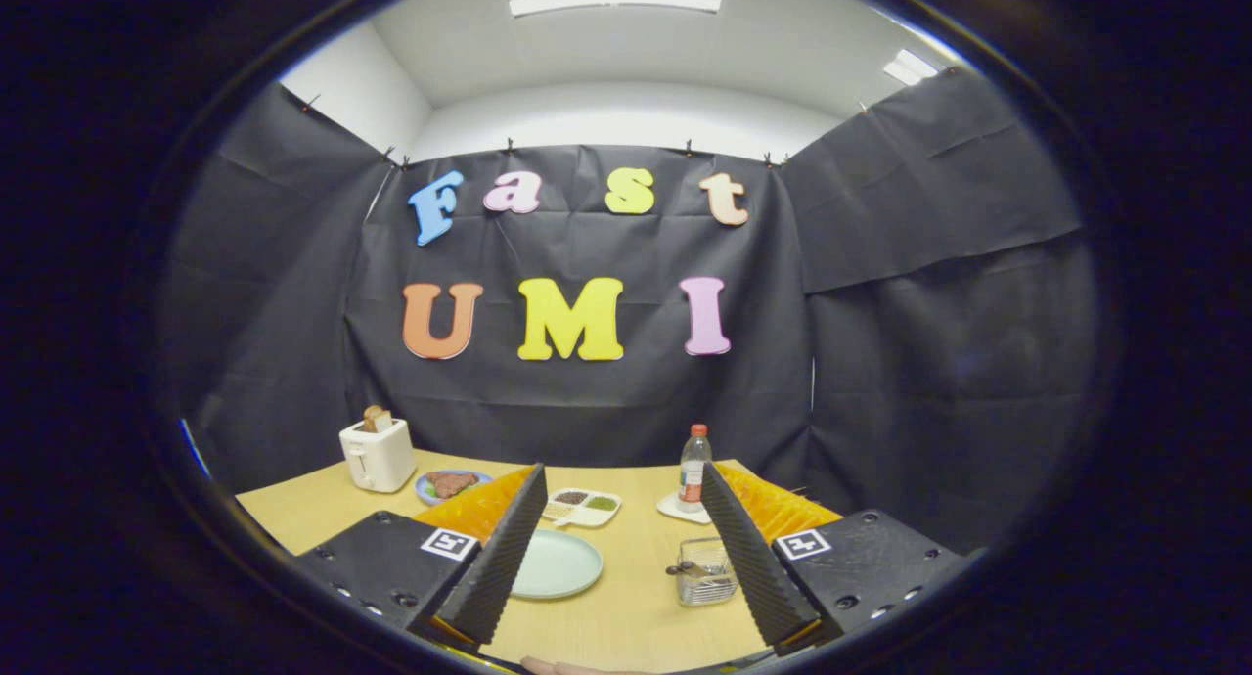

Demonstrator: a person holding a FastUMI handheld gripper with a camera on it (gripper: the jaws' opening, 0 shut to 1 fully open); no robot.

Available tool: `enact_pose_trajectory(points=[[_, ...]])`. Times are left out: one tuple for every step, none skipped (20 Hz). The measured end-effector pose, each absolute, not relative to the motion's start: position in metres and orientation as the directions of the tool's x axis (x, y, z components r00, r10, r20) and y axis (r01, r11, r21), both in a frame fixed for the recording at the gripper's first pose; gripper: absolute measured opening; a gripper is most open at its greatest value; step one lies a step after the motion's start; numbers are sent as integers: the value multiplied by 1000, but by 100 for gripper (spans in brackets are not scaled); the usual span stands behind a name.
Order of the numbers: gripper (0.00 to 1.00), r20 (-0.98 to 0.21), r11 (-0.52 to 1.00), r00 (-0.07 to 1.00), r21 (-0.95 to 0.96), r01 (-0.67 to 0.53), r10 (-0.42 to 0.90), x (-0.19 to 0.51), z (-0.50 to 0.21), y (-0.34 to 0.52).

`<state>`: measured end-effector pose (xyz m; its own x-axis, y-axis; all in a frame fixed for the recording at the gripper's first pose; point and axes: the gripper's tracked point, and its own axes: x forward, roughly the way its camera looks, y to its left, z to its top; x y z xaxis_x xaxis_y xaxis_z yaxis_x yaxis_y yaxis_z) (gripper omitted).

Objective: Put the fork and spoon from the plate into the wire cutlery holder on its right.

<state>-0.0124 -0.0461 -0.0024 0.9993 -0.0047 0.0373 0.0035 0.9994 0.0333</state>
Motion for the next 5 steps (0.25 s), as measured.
enact_pose_trajectory(points=[[95, 25, 999, 1000, 42, 9, -10, -9, -5, -47], [95, 16, 998, 1000, 55, 17, -18, -6, -7, -51], [95, 14, 998, 1000, 67, 20, -21, -3, -7, -51], [95, 18, 997, 1000, 77, 22, -24, 0, -7, -51], [95, 25, 997, 999, 78, 18, -20, 2, -6, -51]])
